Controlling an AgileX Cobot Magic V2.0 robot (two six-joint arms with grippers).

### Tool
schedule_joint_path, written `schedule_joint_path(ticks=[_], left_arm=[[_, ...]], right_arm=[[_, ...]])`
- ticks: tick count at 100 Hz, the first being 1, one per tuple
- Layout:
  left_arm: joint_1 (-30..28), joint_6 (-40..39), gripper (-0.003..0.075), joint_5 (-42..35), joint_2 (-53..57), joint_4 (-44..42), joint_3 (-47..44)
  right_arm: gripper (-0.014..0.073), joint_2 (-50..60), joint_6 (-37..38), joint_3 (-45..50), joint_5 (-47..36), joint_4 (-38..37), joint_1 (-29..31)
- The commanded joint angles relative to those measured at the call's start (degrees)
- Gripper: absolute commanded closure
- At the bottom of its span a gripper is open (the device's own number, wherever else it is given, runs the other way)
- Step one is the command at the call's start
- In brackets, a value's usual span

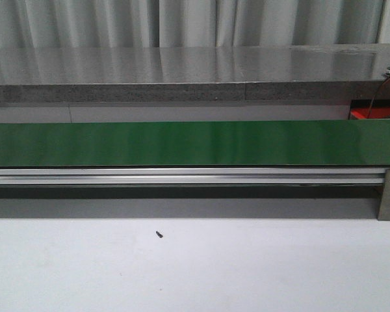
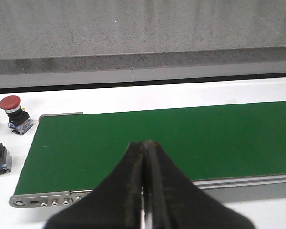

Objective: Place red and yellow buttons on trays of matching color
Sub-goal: 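Lower the second red button into the red tray and open the right gripper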

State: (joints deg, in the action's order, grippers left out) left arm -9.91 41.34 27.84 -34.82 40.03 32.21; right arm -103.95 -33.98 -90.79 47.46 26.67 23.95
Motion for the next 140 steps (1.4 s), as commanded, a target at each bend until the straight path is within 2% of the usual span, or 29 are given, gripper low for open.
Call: schedule_joint_path(ticks=[1, 14, 29, 54, 78, 87, 104, 114, 140], left_arm=[[0.2, 0.0, 0.0740, -3.2, 0.1, 2.0, 1.6], [0.2, 0.0, 0.0740, -3.2, 0.1, 2.0, 1.6], [0.2, 0.0, 0.0740, -3.2, 0.1, 2.0, 1.6], [0.2, 0.0, 0.0739, -3.2, 0.1, 2.0, 1.6], [0.2, 0.0, 0.0740, -3.2, 0.1, 2.0, 1.6], [0.2, 0.0, 0.0740, -3.2, 0.1, 2.0, 1.6], [0.2, 0.0, 0.0739, -3.2, 0.1, 2.0, 1.6], [0.2, 0.0, 0.0740, -3.2, 0.1, 2.0, 1.6], [0.2, 0.0, 0.0740, -3.2, 0.1, 2.0, 1.6]], right_arm=[[0.0350, 0.8, 0.1, -1.9, -1.6, 1.6, 3.8], [0.0350, -2.5, 0.1, -1.9, -2.5, 2.1, 7.4], [0.0350, -6.5, 0.0, -1.9, -4.0, 4.6, 7.9], [0.0350, -11.4, -0.7, -1.9, -7.1, 4.9, 4.7], [0.0343, -11.7, -1.6, -1.9, -9.9, 4.9, 2.7], [0.0305, -11.7, -1.6, -1.9, -9.2, 4.9, 2.7], [0.0145, -11.7, -1.5, -1.9, -8.5, 4.2, 2.8], [0.0079, -11.5, -1.5, -1.9, -8.0, 4.2, 2.8], [0.0069, -6.9, -1.5, -1.9, -7.5, 3.5, 2.8]])
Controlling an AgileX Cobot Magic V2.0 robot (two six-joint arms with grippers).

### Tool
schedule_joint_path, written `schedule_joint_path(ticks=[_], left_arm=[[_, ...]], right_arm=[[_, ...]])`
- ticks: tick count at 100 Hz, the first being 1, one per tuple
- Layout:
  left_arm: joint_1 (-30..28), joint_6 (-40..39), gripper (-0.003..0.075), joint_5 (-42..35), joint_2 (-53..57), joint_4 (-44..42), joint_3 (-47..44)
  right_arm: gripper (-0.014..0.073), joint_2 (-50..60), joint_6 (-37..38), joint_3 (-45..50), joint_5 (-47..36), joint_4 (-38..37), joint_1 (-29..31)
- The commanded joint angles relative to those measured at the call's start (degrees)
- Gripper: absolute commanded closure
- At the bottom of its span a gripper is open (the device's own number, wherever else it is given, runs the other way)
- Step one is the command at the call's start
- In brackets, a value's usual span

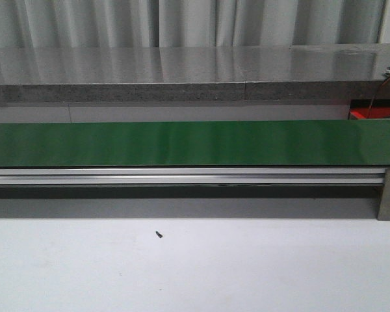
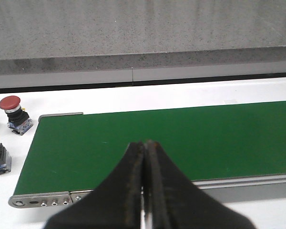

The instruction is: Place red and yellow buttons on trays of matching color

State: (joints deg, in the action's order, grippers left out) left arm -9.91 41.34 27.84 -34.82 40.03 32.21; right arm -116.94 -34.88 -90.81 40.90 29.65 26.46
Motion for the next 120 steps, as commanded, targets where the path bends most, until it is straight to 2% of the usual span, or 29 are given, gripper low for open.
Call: schedule_joint_path(ticks=[1, 22, 38, 57, 76, 103, 112, 120], left_arm=[[0.2, 0.0, 0.0740, -3.2, 0.1, 2.0, 1.6], [0.2, 0.0, 0.0739, -3.2, 0.1, 2.0, 1.6], [0.2, 0.0, 0.0740, -3.2, 0.1, 2.0, 1.6], [0.2, 0.0, 0.0740, -3.2, 0.1, 2.0, 1.6], [0.2, 0.0, 0.0740, -3.2, 0.1, 2.0, 1.6], [0.2, 0.0, 0.0740, -3.2, 0.1, 2.0, 1.6], [0.2, 0.0, 0.0740, -3.3, 0.1, 1.8, 1.6], [0.2, 0.0, 0.0739, -3.6, 0.1, 1.7, 1.6]], right_arm=[[0.0069, 6.5, -0.6, -1.9, -1.0, 0.4, 0.3], [0.0072, 12.8, -0.6, -1.9, -0.7, -1.5, 0.3], [0.0072, 18.3, -0.6, -1.8, 3.2, -0.6, -0.1], [0.0072, 25.5, -0.6, 0.7, 5.0, 0.7, -3.4], [0.0072, 35.1, -1.4, 9.9, -0.1, 0.7, -9.6], [0.0077, 49.3, -1.5, 28.9, -5.4, 0.7, -19.0], [0.0132, 54.0, -1.5, 34.4, -6.6, 0.7, -21.1], [0.0236, 57.9, -1.5, 38.1, -7.0, 0.7, -21.6]])
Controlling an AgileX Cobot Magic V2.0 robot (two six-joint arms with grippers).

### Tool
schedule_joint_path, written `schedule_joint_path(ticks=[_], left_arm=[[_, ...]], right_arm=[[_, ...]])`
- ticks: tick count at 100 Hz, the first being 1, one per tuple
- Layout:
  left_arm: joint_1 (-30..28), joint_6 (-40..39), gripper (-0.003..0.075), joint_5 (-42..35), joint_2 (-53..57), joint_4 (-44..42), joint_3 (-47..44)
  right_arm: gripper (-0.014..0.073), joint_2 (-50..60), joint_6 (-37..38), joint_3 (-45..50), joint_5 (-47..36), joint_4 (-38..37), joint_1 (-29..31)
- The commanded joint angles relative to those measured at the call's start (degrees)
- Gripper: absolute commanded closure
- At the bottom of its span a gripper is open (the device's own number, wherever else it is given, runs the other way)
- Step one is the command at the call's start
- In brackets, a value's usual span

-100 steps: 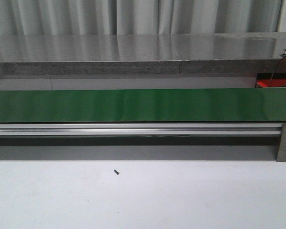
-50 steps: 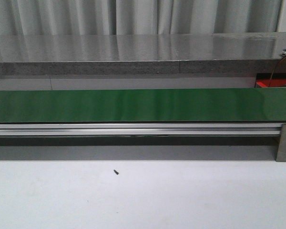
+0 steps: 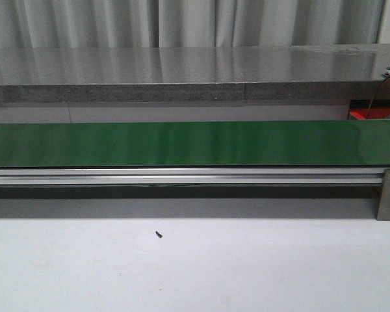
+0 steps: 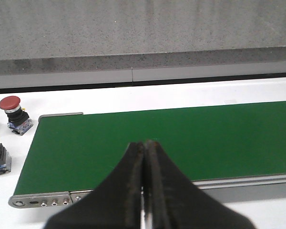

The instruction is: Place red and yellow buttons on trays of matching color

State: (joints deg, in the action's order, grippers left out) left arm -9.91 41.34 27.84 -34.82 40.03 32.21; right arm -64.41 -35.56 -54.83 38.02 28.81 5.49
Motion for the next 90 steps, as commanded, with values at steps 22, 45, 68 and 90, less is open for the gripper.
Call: schedule_joint_path(ticks=[22, 45, 68, 90], left_arm=[[0.2, 0.0, 0.0720, -4.3, 0.1, 0.4, 1.6], [0.2, 0.0, 0.0428, -4.2, 0.1, -0.9, 1.6], [0.2, -0.3, 0.0109, -3.5, 0.1, -0.4, 1.6], [0.2, -4.0, 0.0111, -2.4, 0.1, 0.8, 1.9]], right_arm=[[0.0615, 11.2, -0.8, 5.6, -4.2, 2.5, -0.6], [0.0661, 11.4, -0.8, 5.6, -4.4, 3.9, -0.7], [0.0661, 11.4, -0.8, 5.6, -4.4, 3.9, -0.7], [0.0661, 11.4, -0.8, 5.6, -4.4, 3.9, -0.7]])
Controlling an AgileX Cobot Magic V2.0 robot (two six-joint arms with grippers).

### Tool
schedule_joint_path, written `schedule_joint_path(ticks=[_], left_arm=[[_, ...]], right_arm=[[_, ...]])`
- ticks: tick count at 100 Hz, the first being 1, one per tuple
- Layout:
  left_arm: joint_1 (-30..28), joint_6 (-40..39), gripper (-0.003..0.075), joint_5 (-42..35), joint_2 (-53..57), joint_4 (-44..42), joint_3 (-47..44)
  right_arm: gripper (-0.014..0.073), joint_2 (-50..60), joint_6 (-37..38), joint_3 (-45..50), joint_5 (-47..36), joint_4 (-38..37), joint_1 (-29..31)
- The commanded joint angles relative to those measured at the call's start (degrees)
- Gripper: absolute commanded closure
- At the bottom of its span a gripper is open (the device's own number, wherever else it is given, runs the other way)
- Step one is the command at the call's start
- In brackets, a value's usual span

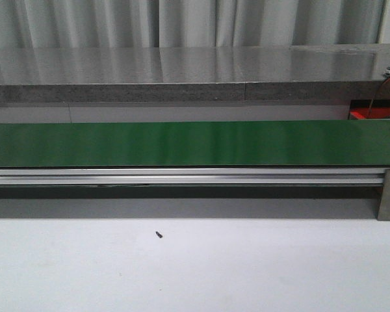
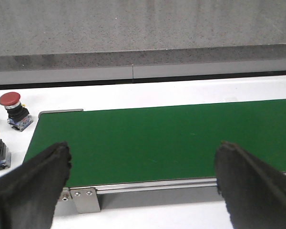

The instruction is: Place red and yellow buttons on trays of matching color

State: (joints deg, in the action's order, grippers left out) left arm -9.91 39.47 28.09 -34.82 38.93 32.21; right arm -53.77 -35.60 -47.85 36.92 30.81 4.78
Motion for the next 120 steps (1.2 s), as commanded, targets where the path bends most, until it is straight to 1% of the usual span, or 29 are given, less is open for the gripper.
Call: schedule_joint_path(ticks=[1, 10, 17, 28, 37, 49, 58, 67, 92, 120], left_arm=[[0.2, -2.3, 0.0111, -2.7, 0.1, 1.9, 1.9], [-0.4, -6.0, 0.0111, -3.0, -0.2, 0.9, 3.3], [-1.7, -10.8, 0.0112, -3.0, -1.2, -0.9, 5.6], [-5.0, -17.8, 0.0112, -2.4, -4.9, -7.3, 11.3], [-8.0, -21.2, 0.0113, 0.0, -10.3, -11.7, 17.4], [-10.1, -22.2, 0.0113, 4.7, -19.1, -14.8, 26.2], [-11.9, -22.2, 0.0113, 8.4, -26.8, -15.2, 32.7], [-13.8, -22.2, 0.0113, 9.9, -33.9, -15.2, 37.9], [-16.6, -22.2, 0.0113, 9.9, -50.8, -16.4, 47.0], [-16.7, -22.9, 0.0113, 9.3, -64.1, -22.9, 54.8]], right_arm=[[0.0661, 0.8, -0.7, -1.4, -3.3, 1.9, 0.0], [0.0661, 0.8, -0.7, -1.4, -3.3, 1.9, 0.0], [0.0661, 0.8, -0.7, -1.4, -3.3, 1.9, 0.0], [0.0661, 0.8, -0.7, -1.4, -3.3, 1.9, 0.0], [0.0661, 0.8, -0.7, -1.4, -3.3, 1.9, 0.0], [0.0661, 0.8, -0.7, -1.4, -3.3, 1.9, 0.0], [0.0661, 0.8, -0.7, -1.4, -3.3, 1.9, 0.0], [0.0661, 0.8, -0.7, -1.4, -3.3, 1.9, 0.0], [0.0661, 0.8, -0.7, -1.4, -3.3, 1.9, 0.0], [0.0661, 0.8, -0.7, -1.4, -3.3, 1.9, 0.0]])
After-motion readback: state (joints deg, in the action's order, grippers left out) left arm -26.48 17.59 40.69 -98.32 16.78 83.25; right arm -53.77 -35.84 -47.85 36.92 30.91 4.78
